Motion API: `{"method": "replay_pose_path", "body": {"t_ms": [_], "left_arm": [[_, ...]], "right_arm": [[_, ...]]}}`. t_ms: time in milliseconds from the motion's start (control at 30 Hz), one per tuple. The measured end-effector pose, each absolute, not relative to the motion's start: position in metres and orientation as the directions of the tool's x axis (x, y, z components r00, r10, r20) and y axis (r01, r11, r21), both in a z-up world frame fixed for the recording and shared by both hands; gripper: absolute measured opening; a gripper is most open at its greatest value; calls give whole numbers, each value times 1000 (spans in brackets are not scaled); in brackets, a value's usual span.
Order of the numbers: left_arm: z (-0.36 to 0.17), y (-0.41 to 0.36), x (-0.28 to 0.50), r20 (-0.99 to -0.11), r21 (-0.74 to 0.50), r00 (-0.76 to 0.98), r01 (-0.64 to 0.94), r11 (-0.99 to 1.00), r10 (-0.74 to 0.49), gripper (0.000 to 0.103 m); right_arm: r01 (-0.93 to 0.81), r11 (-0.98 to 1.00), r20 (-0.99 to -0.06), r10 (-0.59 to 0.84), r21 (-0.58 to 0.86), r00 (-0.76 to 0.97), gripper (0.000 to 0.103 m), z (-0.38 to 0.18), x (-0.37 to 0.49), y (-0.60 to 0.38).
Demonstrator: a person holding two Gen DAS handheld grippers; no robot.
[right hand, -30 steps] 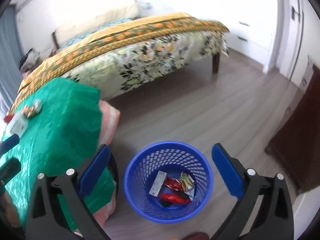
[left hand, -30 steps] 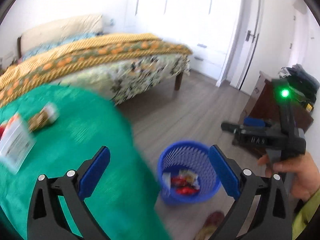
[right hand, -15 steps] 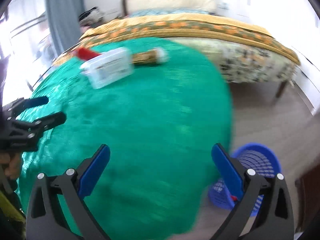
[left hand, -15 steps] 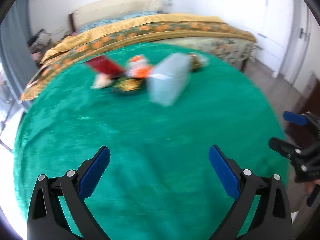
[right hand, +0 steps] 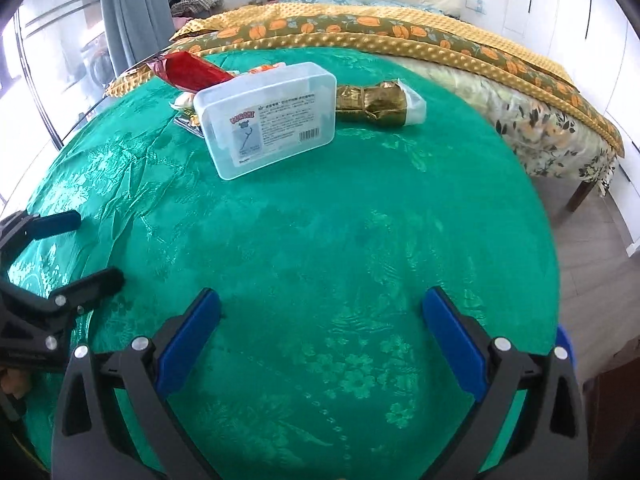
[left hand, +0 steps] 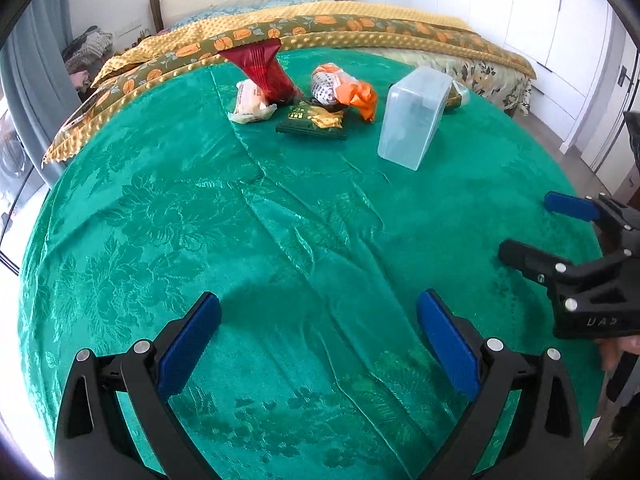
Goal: Collect trash
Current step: 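Move both tools back over the table toward the remaining trash, then grasp the clear plastic box with the left tool and lift it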
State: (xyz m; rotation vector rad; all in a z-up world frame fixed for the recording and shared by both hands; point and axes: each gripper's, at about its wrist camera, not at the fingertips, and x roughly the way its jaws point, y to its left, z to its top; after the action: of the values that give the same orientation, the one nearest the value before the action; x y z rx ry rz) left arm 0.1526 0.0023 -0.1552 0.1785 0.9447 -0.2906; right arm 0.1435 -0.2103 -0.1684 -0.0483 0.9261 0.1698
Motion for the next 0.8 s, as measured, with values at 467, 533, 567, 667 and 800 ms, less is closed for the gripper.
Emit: {"method": "replay_pose_path", "body": {"t_ms": [467, 533, 567, 667, 800], "left_arm": [[-109, -83, 232, -740, 117, 604, 549, 828, -295, 79], [-115, -91, 239, -759, 114, 578, 571, 813, -300, 64], [-118, -92, 241, -768, 105, 564, 579, 809, -303, 46], [-119, -87, 238, -777, 66, 541, 578, 814, -321, 36], [-106, -58, 209, -770, -43, 521, 534, 844, -368, 34]], "right_arm": [[-159, 987, -793, 122, 32, 597, 98, -169, 142, -210], [-158, 987, -792, 121, 32, 598, 98, -169, 143, -210], [-158, 987, -792, 121, 32, 598, 98, -169, 143, -210], [-157, 987, -792, 121, 33, 598, 98, -169, 143, -210], [-155, 987, -792, 121, 34, 598, 98, -169, 143, -210]]}}
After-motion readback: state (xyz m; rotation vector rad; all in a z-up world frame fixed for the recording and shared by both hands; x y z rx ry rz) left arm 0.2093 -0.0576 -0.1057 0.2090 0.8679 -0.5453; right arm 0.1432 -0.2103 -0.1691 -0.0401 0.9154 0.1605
